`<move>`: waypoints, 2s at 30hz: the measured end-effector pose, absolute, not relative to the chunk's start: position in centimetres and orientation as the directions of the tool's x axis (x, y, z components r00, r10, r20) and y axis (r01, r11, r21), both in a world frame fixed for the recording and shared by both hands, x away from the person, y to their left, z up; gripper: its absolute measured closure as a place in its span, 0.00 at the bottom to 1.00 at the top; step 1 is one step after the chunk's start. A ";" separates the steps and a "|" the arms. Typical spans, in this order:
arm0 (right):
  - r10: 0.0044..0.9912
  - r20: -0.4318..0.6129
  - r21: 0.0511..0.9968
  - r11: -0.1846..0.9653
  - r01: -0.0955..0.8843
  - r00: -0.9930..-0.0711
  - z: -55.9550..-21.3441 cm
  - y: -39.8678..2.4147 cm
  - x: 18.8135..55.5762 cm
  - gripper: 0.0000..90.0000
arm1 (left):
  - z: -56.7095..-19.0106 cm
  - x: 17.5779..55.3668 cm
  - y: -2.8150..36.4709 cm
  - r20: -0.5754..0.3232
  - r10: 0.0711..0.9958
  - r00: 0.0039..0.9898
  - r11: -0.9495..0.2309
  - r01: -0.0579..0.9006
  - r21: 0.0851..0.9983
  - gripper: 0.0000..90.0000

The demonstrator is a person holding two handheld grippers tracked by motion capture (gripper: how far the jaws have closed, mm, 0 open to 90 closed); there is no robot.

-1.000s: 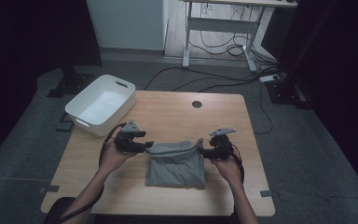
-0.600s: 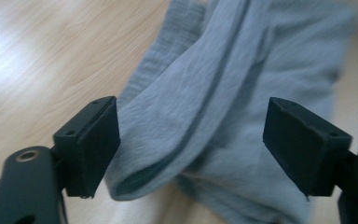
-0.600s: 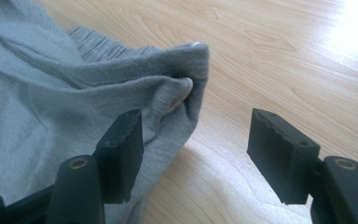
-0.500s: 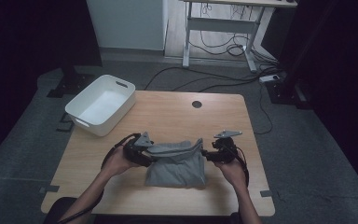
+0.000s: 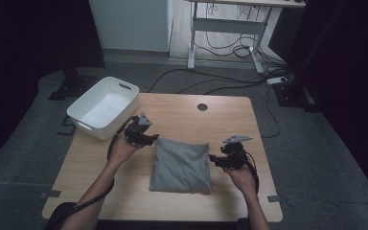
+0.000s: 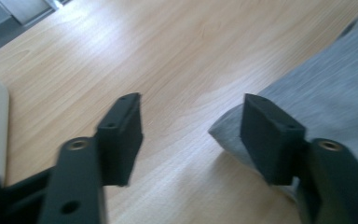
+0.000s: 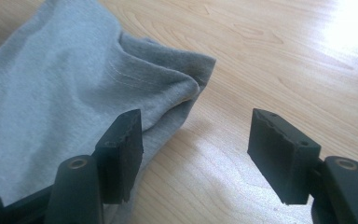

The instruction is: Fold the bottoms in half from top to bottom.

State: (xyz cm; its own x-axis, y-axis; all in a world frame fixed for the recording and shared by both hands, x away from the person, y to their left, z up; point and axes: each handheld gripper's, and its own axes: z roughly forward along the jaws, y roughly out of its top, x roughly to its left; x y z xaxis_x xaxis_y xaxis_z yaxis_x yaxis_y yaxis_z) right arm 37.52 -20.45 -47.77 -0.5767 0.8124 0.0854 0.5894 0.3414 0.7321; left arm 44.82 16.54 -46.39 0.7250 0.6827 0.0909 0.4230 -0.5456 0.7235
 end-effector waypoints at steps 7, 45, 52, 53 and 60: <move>0.797 0.101 0.748 0.334 0.574 -0.595 -47.2 -19.0 37.3 0.33 | -46.9 40.6 15.6 0.001 0.627 0.779 -0.500 0.401 0.768 0.21; 0.832 0.008 0.647 0.419 0.637 -0.555 -54.1 -16.3 39.2 0.29 | -53.6 40.4 15.8 -0.003 0.714 0.700 -0.518 0.530 0.671 0.25; 0.813 0.013 0.644 0.438 0.627 -0.582 -54.1 -16.1 37.1 0.27 | -53.6 38.0 16.6 -0.015 0.676 0.736 -0.542 0.511 0.667 0.25; 0.809 0.011 0.641 0.445 0.625 -0.587 -54.1 -15.9 36.6 0.27 | -53.6 37.5 16.8 -0.022 0.669 0.743 -0.544 0.509 0.667 0.25; 0.805 0.017 0.649 0.442 0.619 -0.593 -54.2 -15.9 34.5 0.26 | -53.7 36.1 17.0 -0.016 0.662 0.749 -0.544 0.496 0.677 0.25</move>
State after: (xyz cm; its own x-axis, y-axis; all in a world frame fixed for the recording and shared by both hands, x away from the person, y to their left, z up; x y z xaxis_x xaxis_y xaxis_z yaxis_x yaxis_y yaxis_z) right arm 34.49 -15.88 -54.19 -0.5932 0.8049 0.0168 0.6187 0.4425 0.6492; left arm 36.14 17.03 -53.66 0.7490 0.6623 -0.0164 0.4956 -0.5437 0.6774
